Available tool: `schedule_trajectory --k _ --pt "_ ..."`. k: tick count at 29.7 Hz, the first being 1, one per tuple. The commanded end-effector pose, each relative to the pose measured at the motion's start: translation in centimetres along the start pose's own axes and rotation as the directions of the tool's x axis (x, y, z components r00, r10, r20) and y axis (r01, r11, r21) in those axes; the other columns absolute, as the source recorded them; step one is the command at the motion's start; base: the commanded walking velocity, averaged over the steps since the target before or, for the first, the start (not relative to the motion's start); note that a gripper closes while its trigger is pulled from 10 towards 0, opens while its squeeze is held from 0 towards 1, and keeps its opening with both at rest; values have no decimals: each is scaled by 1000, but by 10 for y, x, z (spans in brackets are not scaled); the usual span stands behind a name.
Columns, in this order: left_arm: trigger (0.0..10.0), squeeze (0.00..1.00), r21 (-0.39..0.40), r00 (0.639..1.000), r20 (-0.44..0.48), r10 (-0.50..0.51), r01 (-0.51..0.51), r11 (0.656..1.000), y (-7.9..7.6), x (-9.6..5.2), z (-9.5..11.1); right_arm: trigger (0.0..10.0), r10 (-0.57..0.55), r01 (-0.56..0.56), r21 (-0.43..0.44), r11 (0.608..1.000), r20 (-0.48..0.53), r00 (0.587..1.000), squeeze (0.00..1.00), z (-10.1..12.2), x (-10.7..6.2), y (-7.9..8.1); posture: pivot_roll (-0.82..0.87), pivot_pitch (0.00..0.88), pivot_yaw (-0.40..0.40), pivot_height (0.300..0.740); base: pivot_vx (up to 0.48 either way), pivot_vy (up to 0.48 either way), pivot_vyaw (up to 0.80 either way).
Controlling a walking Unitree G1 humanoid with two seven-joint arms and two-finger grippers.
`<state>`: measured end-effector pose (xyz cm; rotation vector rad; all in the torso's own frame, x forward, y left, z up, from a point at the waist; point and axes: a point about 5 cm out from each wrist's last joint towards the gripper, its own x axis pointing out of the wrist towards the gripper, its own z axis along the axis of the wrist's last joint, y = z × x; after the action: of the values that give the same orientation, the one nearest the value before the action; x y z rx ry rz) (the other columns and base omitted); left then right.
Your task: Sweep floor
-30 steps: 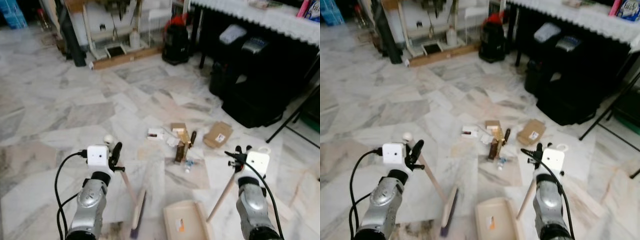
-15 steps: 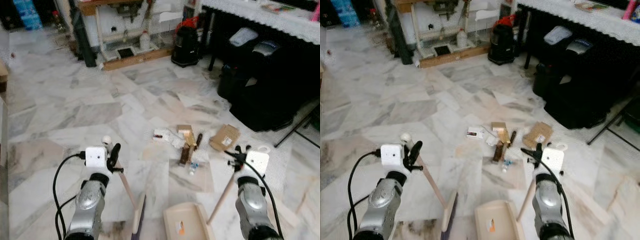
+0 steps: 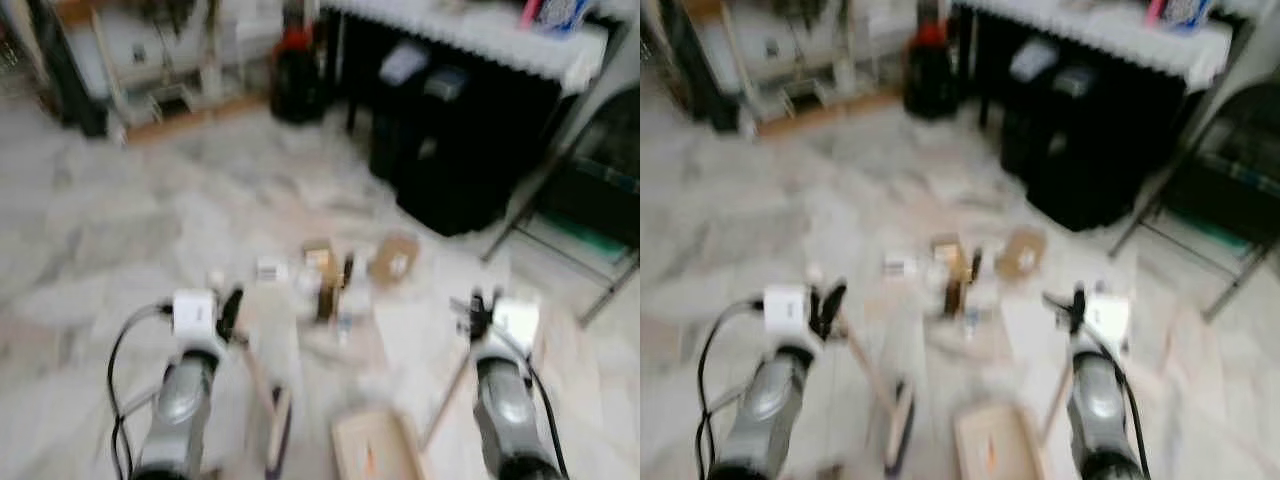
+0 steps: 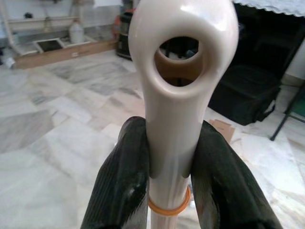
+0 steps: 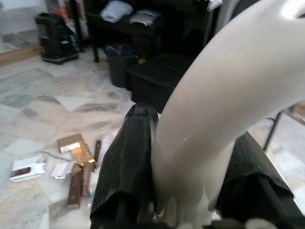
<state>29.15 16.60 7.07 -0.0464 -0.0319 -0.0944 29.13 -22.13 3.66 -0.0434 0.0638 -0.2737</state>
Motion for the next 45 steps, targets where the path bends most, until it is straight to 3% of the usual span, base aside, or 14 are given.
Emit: schedule_trajectory --k 1,10,16,45 --pt "10000 0 6 1000 6 -4 4 1000 -1 1 2 10000 2 -2 10 1000 25 1000 0 6 4 2 15 0 0 740 0 0 0" --pt "10000 0 6 1000 7 -1 1 1000 -1 0 1 10000 6 -6 13 1000 19 1000 0 6 4 3 17 0 -5 740 255 0 0" --pt "10000 0 5 1000 5 -1 1 1000 -1 -1 1 10000 10 -10 11 1000 22 1000 0 6 4 3 18 0 -5 740 322 0 -800" --pt "10000 0 7 1000 11 -18 18 1000 -3 2 2 10000 17 -18 15 1000 24 1000 0 7 5 6 21 0 -3 740 323 0 -49"
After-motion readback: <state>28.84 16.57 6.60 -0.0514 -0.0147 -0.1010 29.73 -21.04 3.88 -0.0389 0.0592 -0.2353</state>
